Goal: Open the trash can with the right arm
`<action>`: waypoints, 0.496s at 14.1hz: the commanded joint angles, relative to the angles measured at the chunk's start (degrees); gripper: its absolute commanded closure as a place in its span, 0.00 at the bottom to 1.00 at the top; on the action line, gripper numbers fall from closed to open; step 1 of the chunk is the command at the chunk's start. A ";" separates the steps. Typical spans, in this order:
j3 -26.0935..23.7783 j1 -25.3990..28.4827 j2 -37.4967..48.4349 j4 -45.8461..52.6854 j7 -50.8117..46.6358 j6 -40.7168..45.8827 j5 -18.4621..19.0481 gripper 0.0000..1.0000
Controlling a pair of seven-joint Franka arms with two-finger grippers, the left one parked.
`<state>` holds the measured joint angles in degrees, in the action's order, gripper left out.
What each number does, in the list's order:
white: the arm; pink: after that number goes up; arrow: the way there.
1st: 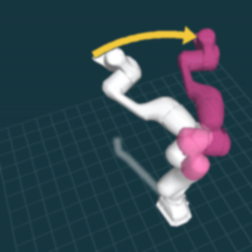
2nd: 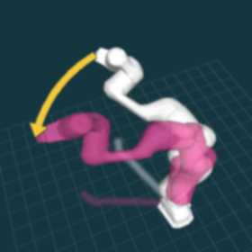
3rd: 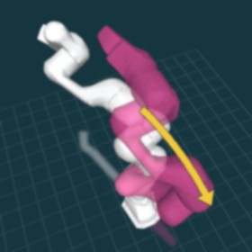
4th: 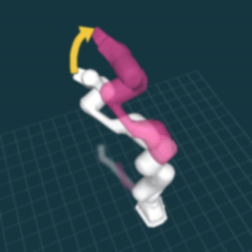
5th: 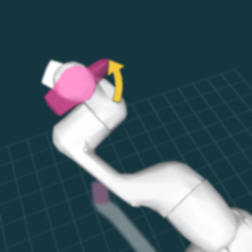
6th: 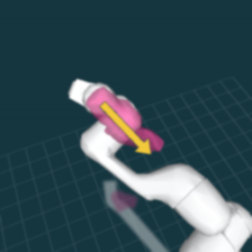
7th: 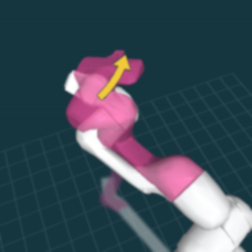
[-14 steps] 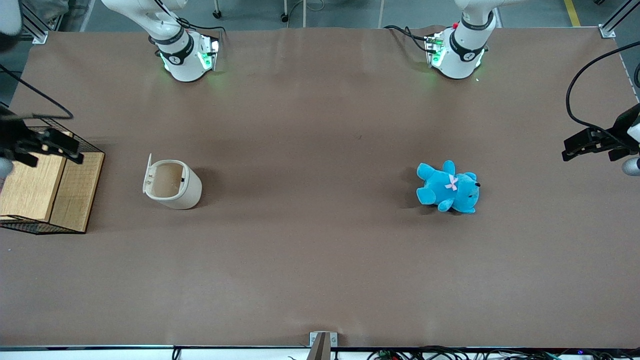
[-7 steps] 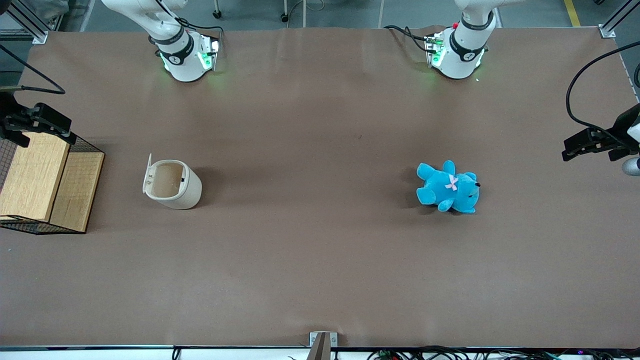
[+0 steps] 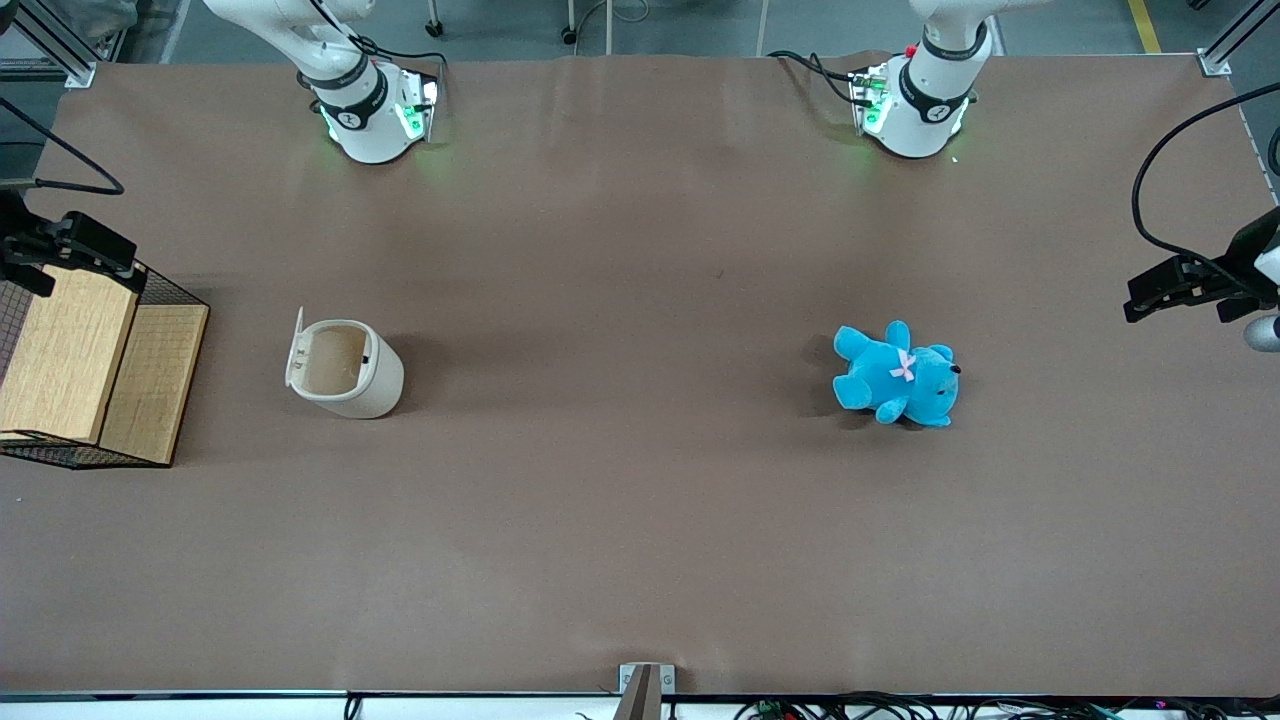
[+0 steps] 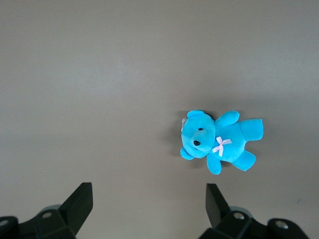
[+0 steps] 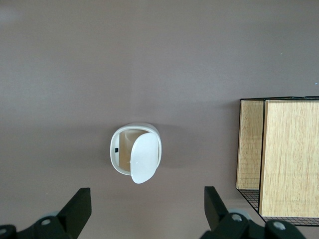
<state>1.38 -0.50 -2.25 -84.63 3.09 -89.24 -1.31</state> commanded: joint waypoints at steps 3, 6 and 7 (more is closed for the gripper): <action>-0.68 -0.99 1.90 -1.94 -0.36 -0.68 -0.01 0.00; -0.77 -0.90 1.90 -1.94 -0.36 -0.59 -0.01 0.00; -0.77 -0.90 1.90 -1.94 -0.36 -0.68 0.17 0.00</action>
<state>1.35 -0.60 -2.10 -84.64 3.09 -89.24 -1.31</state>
